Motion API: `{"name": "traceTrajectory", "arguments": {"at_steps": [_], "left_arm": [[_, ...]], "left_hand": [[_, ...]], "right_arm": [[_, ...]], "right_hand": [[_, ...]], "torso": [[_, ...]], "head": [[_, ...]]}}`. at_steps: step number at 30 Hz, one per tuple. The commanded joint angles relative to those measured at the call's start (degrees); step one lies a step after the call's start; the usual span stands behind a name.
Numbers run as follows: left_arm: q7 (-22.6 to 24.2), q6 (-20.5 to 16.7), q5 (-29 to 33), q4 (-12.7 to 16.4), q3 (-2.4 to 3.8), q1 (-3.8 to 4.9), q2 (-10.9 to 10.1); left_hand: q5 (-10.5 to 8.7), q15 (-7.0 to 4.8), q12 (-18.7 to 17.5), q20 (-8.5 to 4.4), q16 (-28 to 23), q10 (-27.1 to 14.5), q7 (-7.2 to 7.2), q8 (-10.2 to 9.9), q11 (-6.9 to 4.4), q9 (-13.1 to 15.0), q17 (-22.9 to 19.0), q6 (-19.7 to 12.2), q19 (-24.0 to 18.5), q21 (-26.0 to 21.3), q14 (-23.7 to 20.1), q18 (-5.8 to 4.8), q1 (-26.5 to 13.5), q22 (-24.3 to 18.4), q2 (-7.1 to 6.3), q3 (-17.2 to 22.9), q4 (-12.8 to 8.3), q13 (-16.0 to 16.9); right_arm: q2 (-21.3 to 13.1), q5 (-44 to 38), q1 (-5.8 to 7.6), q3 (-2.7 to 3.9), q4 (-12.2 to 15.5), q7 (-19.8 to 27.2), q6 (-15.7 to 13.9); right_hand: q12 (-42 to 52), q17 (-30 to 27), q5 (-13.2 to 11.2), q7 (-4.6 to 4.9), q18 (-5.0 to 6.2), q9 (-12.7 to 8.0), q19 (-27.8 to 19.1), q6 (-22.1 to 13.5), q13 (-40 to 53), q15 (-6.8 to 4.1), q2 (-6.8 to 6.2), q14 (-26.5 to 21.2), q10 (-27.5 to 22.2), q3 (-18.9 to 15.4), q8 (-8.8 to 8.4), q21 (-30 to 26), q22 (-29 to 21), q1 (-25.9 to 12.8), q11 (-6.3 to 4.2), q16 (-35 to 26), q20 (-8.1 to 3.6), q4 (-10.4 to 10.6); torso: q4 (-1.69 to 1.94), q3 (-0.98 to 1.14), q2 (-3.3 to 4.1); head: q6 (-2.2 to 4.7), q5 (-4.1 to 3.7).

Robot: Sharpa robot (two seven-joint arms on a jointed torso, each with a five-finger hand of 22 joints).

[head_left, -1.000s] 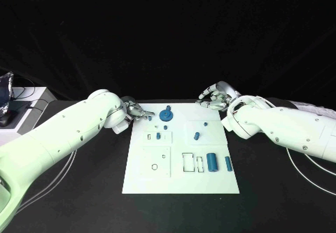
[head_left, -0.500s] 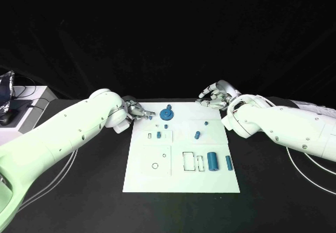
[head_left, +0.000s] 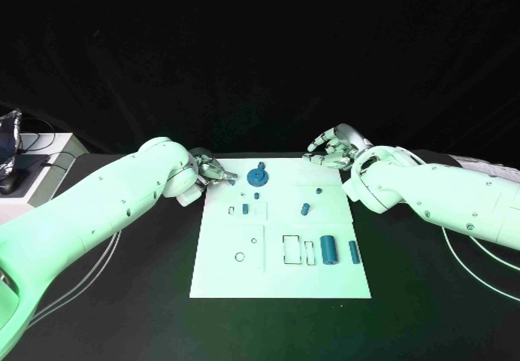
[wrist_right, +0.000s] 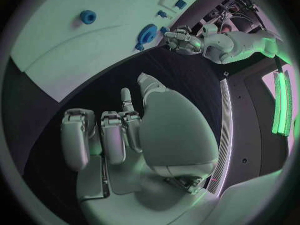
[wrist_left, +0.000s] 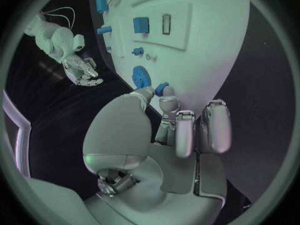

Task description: Assemble the parts on the task board

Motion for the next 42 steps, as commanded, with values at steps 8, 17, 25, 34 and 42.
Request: {"name": "traceTrajectory", "arguments": {"at_steps": [8,17,25,34,42], "left_arm": [[1.4,0.3,2.1,0.3,0.02,0.05,0.0],[1.6,0.2,3.2,0.5,0.02,0.04,-0.3],[1.8,-0.5,5.1,0.9,0.03,0.03,-0.5],[1.7,-1.3,7.7,2.9,0.03,0.03,-1.9],[1.4,-1.6,7.3,9.0,-0.11,0.01,-5.4]], "left_hand": [[0.18,-0.49,0.1,-0.56,0.3,0.1,-0.27,0.0,-0.39,1.5,14.0,0.3,-0.2,0.1,5.7,0.02,2.0,0.3,-1.32,7.6,-0.5,-0.4],[0.45,-0.69,0.1,-0.72,0.3,0.5,-0.42,0.9,-0.59,4.8,14.1,-0.2,-0.2,0.1,5.7,0.02,2.1,0.4,-3.73,20.2,-4.7,-0.7],[3.82,-0.82,0.3,-0.89,0.3,1.6,-0.45,3.0,-0.73,8.8,14.2,-0.4,0.0,0.2,5.8,-0.03,-1.7,0.8,-5.12,27.1,-9.3,-0.6],[12.27,-1.26,0.9,-1.28,0.4,3.1,-0.8,3.7,-1.17,10.5,14.4,1.2,0.6,0.7,5.8,-0.19,-5.0,1.6,-5.82,29.3,-12.9,0.3],[19.92,-1.62,0.9,-1.62,0.5,4.0,-1.15,3.3,-1.53,10.9,14.7,2.7,1.1,1.1,5.9,-0.34,-6.6,2.4,-5.87,28.3,-15.2,0.6]], "right_arm": [[0.2,-0.4,-0.04,0.02,-0.2,0.4,0.3],[0.3,-0.4,-0.1,0.02,-0.4,0.3,0.2],[0.3,-0.4,-0.16,0.02,-0.6,0.3,0.3],[0.5,-0.4,-0.29,0.01,-1.1,0.4,0.3],[0.4,-0.4,-0.47,0.01,-1.3,0.4,0.4]], "right_hand": [[-0.2,9.7,0.3,-0.01,0.3,0.1,3.1,-0.3,11.3,-0.17,-0.1,4.7,2.3,0.3,0.27,-0.3,11.6,-0.5,-0.15,-0.4,-0.12,0.1],[-0.2,9.7,0.3,-0.01,0.3,0.1,3.1,-0.3,11.3,-0.18,-0.04,4.7,2.3,0.5,0.3,-0.3,11.6,-0.5,-0.16,-0.4,-0.13,0.1],[-0.2,9.7,0.3,-0.01,0.29,0.2,3.1,-0.3,11.3,-0.18,-0.03,4.7,2.3,0.5,0.29,-0.3,11.6,-0.5,-0.16,-0.4,-0.13,0.1],[-0.2,9.7,0.3,-0.01,0.29,0.2,3.1,-0.3,11.3,-0.18,-0.03,4.7,2.3,0.5,0.29,-0.3,11.6,-0.5,-0.16,-0.4,-0.13,0.1],[-0.2,9.6,0.4,-0.01,0.31,0.2,3.1,-0.4,11.3,-0.19,-0.01,4.7,2.3,0.6,0.3,-0.4,11.6,-0.5,-0.16,-0.4,-0.13,0.1]], "torso": [[0.05,-0.01,0.0],[0.04,0.03,0.0],[0.05,0.04,-0.05],[0.18,0.04,-0.28],[0.33,0.08,-0.8]], "head": [[-0.1,0.04],[-0.11,0.1],[0.06,0.16],[0.23,0.35],[0.09,0.36]]}}
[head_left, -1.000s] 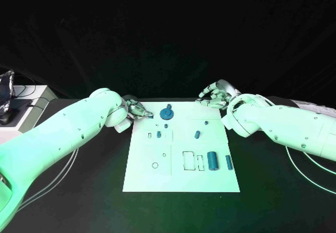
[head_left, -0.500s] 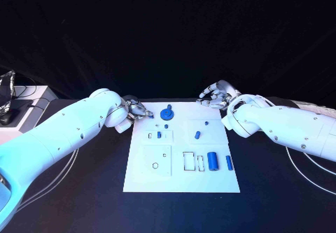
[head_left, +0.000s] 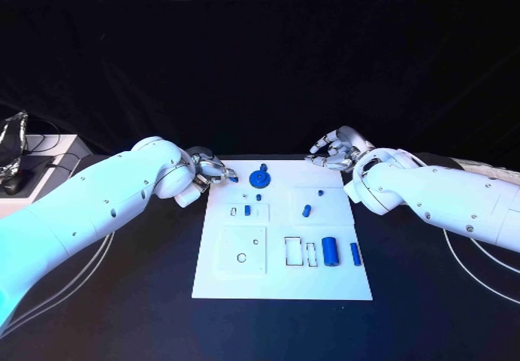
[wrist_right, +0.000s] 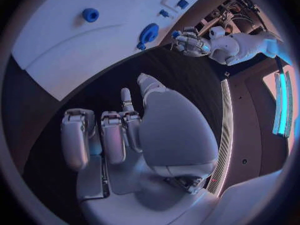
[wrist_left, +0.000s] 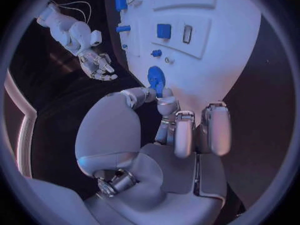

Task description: Assemble the parts on the task board

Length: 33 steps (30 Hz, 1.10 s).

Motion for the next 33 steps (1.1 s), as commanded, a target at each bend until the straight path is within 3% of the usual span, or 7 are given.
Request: {"name": "traceTrajectory", "arguments": {"at_steps": [1,6,12,16,21,33], "left_arm": [[0.3,-0.7,0.8,2.8,-0.34,0.04,-1.3],[0.5,-1.9,-0.4,7.7,-1.57,-0.15,-3.8],[1.6,-4.3,-4.0,12.9,-2.29,-1.05,-6.6],[2.0,-5.8,-6.7,15.7,-3.09,-1.71,-8.1],[2.1,-7.5,-9.4,18.0,-4.08,-2.56,-9.2],[2.7,-9.5,-14.2,19.9,-5.56,-4.43,-9.7]], "left_hand": [[0.57,-0.42,0.3,-0.3,0.3,0.5,-0.32,-0.3,-0.05,0.0,14.7,0.9,0.3,0.3,5.9,-0.37,-0.4,2.5,0.11,10.5,-11.1,0.2],[0.88,-0.45,0.2,-0.32,0.3,0.6,-0.35,-0.3,-0.09,0.0,14.7,1.0,0.3,0.3,5.9,-0.39,-0.5,2.6,0.11,10.4,-11.2,0.1],[1.2,-0.49,0.3,-0.36,0.3,0.8,-0.4,-0.4,-0.14,0.0,14.7,1.2,0.5,0.4,5.9,-0.43,-0.5,2.8,0.08,10.4,-11.4,0.2],[1.31,-0.51,0.3,-0.38,0.3,0.9,-0.43,-0.4,-0.17,0.0,14.8,1.3,0.6,0.5,6.0,-0.47,-0.5,2.9,0.05,10.3,-11.5,0.3],[1.4,-0.54,0.4,-0.4,0.3,0.9,-0.47,-0.4,-0.21,0.0,14.7,1.4,0.7,0.6,6.0,-0.51,-0.5,3.1,0.03,10.3,-11.6,0.3],[1.47,-0.57,0.1,-0.42,0.3,0.9,-0.5,-0.4,-0.24,0.0,14.7,1.5,0.7,0.6,5.9,-0.5,-0.6,3.1,-0.03,10.3,-11.7,0.0]], "right_arm": [[0.0,-0.4,-0.13,0.02,-0.1,0.5,0.4],[-0.2,-0.4,-0.35,0.01,-0.1,0.6,0.5],[-0.3,-0.4,-0.61,0.01,0.0,0.7,0.5],[-0.3,-0.4,-0.73,0.01,0.0,0.8,0.5],[-0.3,-0.4,-0.82,0.01,0.0,0.8,0.5],[-0.4,-0.4,-0.94,0.01,0.1,0.8,0.5]], "right_hand": [[-0.2,9.6,0.2,-0.01,0.3,0.0,3.1,-0.4,11.2,-0.19,-0.01,4.7,2.3,0.3,0.3,-0.4,11.6,-0.5,-0.16,-0.2,-0.13,0.1],[-0.2,9.6,0.3,0.0,0.33,0.1,3.0,-0.4,11.2,-0.19,-0.02,4.7,2.3,0.4,0.3,-0.5,11.5,-0.5,-0.16,-0.2,-0.14,0.1],[-0.2,9.6,0.3,0.0,0.33,0.1,3.0,-0.4,11.2,-0.19,-0.02,4.7,2.3,0.4,0.3,-0.5,11.5,-0.5,-0.16,-0.2,-0.14,0.1],[-0.2,9.6,0.3,0.0,0.33,0.1,3.0,-0.4,11.2,-0.19,-0.02,4.7,2.3,0.4,0.3,-0.5,11.5,-0.5,-0.16,-0.2,-0.14,0.1],[-0.2,9.6,0.3,0.0,0.35,0.1,3.0,-0.4,11.2,-0.19,-0.03,4.7,2.3,0.4,0.29,-0.6,11.5,-0.4,-0.16,-0.2,-0.14,0.1],[-0.2,9.6,0.3,0.0,0.35,0.1,3.0,-0.4,11.2,-0.19,-0.03,4.7,2.3,0.4,0.29,-0.6,11.5,-0.4,-0.16,-0.2,-0.14,0.1]], "torso": [[0.16,-0.01,-0.42],[0.3,-0.07,-0.72],[0.35,-0.2,-1.03],[0.44,-0.2,-1.04],[0.49,-0.22,-1.02],[0.4,-0.2,-0.96]], "head": [[-0.16,-0.05],[-0.26,0.01],[-0.41,0.04],[-0.57,0.1],[-0.62,0.14],[-1.09,0.25]]}}
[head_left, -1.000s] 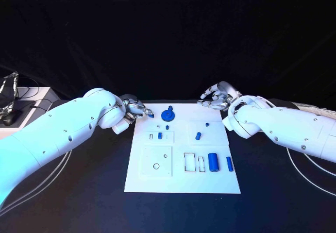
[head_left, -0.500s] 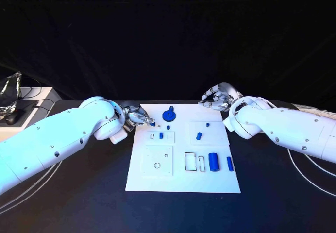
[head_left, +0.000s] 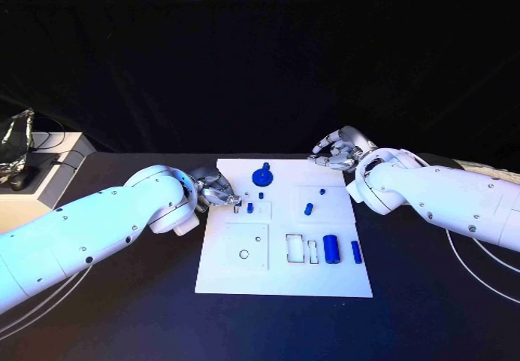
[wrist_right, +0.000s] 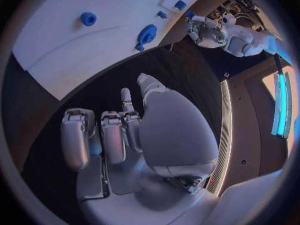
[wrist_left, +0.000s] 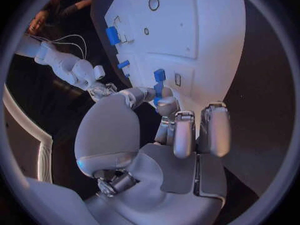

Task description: Assemble the parts on the task board

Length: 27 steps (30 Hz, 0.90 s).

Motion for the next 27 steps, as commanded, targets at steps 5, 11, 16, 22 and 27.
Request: {"name": "traceTrajectory", "arguments": {"at_steps": [5,11,16,22,27], "left_arm": [[1.4,-2.0,-5.7,0.3,-0.4,-0.73,0.1],[1.2,-1.2,-7.1,0.1,-0.55,-0.88,0.3],[0.9,-0.3,-7.7,-0.3,-0.65,-0.91,0.5],[0.6,0.4,-8.0,-1.0,-0.72,-0.92,0.9],[0.0,1.4,-7.9,-1.2,-0.78,-0.92,1.1]], "left_hand": [[0.4,-0.38,0.0,-0.03,0.3,0.3,-0.32,-0.2,-0.03,0.1,14.7,0.7,0.3,0.4,5.7,-0.5,0.1,3.1,0.6,10.8,-11.2,-0.2],[0.36,-0.39,-0.1,-0.04,0.3,0.2,-0.34,-0.2,-0.04,0.1,14.7,0.8,0.3,0.4,5.7,-0.5,0.1,3.1,0.56,10.8,-11.2,-0.4],[0.32,-0.39,-0.2,-0.05,0.3,0.2,-0.34,-0.3,-0.04,0.1,14.7,0.8,0.2,0.3,5.7,-0.47,0.0,3.0,0.55,10.8,-11.2,-0.5],[0.32,-0.39,-0.2,-0.05,0.3,0.2,-0.34,-0.3,-0.04,0.1,14.7,0.8,0.2,0.3,5.7,-0.47,0.0,3.0,0.55,10.8,-11.2,-0.5],[0.22,-0.39,-0.3,-0.06,0.3,0.2,-0.34,-0.3,-0.05,0.1,14.7,0.8,0.2,0.3,5.7,-0.46,0.0,2.9,0.55,10.7,-11.2,-0.7]], "right_arm": [[-0.1,-0.4,-0.05,0.02,0.2,0.7,0.5],[-0.1,-0.4,-0.06,0.02,0.2,0.7,0.4],[-0.2,-0.4,-0.06,0.02,0.3,0.7,0.4],[-0.3,-0.4,-0.06,0.02,0.3,0.7,0.4],[-0.4,-0.4,-0.06,0.02,0.4,0.7,0.4]], "right_hand": [[-0.2,9.6,0.3,0.0,0.35,0.1,3.0,-0.4,11.2,-0.19,-0.03,4.7,2.3,0.4,0.29,-0.3,11.5,-0.4,-0.16,-0.2,-0.14,0.1],[-0.3,9.5,0.4,0.01,0.34,0.1,3.0,-0.5,11.2,-0.19,-0.05,4.7,2.3,0.5,0.3,-0.3,11.5,-0.5,-0.15,-0.3,-0.15,0.1],[-0.3,9.5,0.4,0.01,0.34,0.1,3.0,-0.5,11.2,-0.19,-0.05,4.7,2.3,0.5,0.3,-0.3,11.5,-0.5,-0.15,-0.3,-0.15,0.1],[-0.3,9.5,0.4,0.01,0.34,0.1,3.0,-0.5,11.2,-0.19,-0.05,4.7,2.3,0.5,0.3,-0.3,11.5,-0.5,-0.15,-0.3,-0.15,0.1],[-0.3,9.5,0.5,0.02,0.35,0.2,3.0,-0.5,11.2,-0.19,-0.07,4.7,2.3,0.6,0.32,-0.3,11.5,-0.6,-0.15,-0.3,-0.15,0.1]], "torso": [[-0.03,0.02,0.06],[-0.02,0.06,0.02],[-0.01,0.06,0.02],[-0.06,0.07,0.03],[-0.05,0.08,0.04]], "head": [[-0.25,-0.06],[-0.39,0.01],[-0.51,0.02],[-0.54,0.12],[-0.65,0.19]]}}
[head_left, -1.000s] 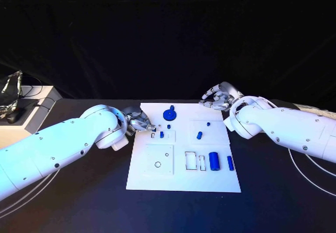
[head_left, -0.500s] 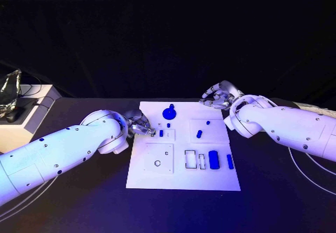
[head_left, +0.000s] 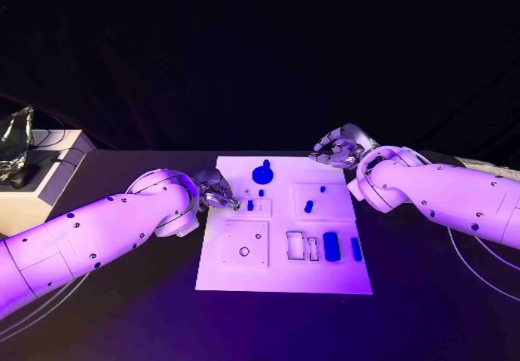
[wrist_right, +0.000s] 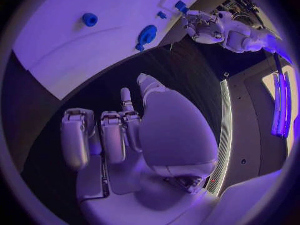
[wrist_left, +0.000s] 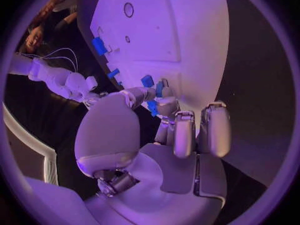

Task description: Assemble the parts on the task board

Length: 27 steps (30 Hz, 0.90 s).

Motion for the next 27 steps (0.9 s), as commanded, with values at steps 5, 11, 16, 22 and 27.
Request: {"name": "traceTrajectory", "arguments": {"at_steps": [5,11,16,22,27], "left_arm": [[-0.5,2.7,-0.4,-0.2,-0.02,-0.01,0.3],[-0.7,3.4,-0.2,-0.5,-0.03,-0.01,0.4],[-0.5,3.3,-0.5,-0.7,-0.03,-0.01,0.5],[-0.6,3.6,-0.9,-0.7,-0.03,-0.01,0.5],[-0.7,3.8,-1.0,-0.7,-0.02,-0.01,0.4]], "left_hand": [[-0.11,-0.4,-0.4,-0.08,0.3,0.2,-0.34,0.0,-0.07,0.0,14.6,0.8,0.1,0.3,5.7,-0.43,-0.1,2.8,0.49,10.7,-11.2,-0.2],[-0.22,-0.39,-0.5,-0.09,0.3,0.2,-0.34,-0.1,-0.07,0.0,14.7,0.8,0.1,0.2,5.7,-0.42,-0.1,2.8,0.51,10.7,-11.2,-0.3],[-0.27,-0.39,-0.6,-0.09,0.3,0.2,-0.35,-0.1,-0.07,0.0,14.7,0.8,0.1,0.2,5.7,-0.42,-0.1,2.8,0.52,10.7,-11.2,-0.3],[-0.3,-0.39,-0.6,-0.09,0.3,0.1,-0.35,-0.1,-0.07,0.0,14.7,0.8,0.1,0.2,5.7,-0.42,-0.1,2.8,0.54,10.7,-11.2,-0.4],[-0.32,-0.39,-0.6,-0.1,0.3,0.1,-0.35,-0.2,-0.07,0.0,14.8,0.8,0.1,0.2,5.7,-0.41,-0.1,2.8,0.54,10.7,-11.2,-0.4]], "right_arm": [[-0.1,-0.4,-0.03,0.02,0.2,0.6,0.4],[-0.2,-0.4,-0.03,0.02,0.2,0.6,0.4],[-0.2,-0.4,-0.03,0.02,0.2,0.6,0.4],[-0.2,-0.4,-0.03,0.02,0.2,0.5,0.5],[-0.2,-0.4,-0.03,0.02,0.2,0.5,0.5]], "right_hand": [[-0.3,9.5,0.2,0.02,0.35,0.0,3.0,-0.5,11.2,-0.19,-0.07,4.7,2.3,0.3,0.32,-0.3,11.5,-0.6,-0.15,-0.3,-0.15,0.1],[-0.3,9.5,0.2,0.02,0.35,0.0,3.0,-0.5,11.2,-0.19,-0.07,4.7,2.3,0.3,0.32,-0.3,11.5,-0.6,-0.15,-0.3,-0.15,0.1],[-0.3,9.5,0.2,0.02,0.35,0.0,3.0,-0.5,11.2,-0.19,-0.07,4.7,2.3,0.3,0.32,-0.3,11.5,-0.6,-0.15,-0.3,-0.15,0.1],[-0.3,9.5,0.2,0.02,0.35,0.0,3.0,-0.5,11.2,-0.19,-0.07,4.7,2.3,0.3,0.32,-0.3,11.5,-0.6,-0.15,-0.3,-0.15,0.1],[-0.3,9.5,0.2,0.02,0.35,0.0,3.0,-0.5,11.2,-0.19,-0.07,4.7,2.3,0.3,0.32,-0.3,11.5,-0.6,-0.15,-0.3,-0.15,0.1]], "torso": [[-0.01,-0.01,0.02],[0.01,0.0,-0.03],[-0.01,-0.03,0.02],[0.01,-0.03,-0.01],[0.03,-0.07,0.02]], "head": [[-0.23,0.04],[-0.35,0.02],[-0.34,0.0],[-0.46,0.0],[-0.62,-0.08]]}}
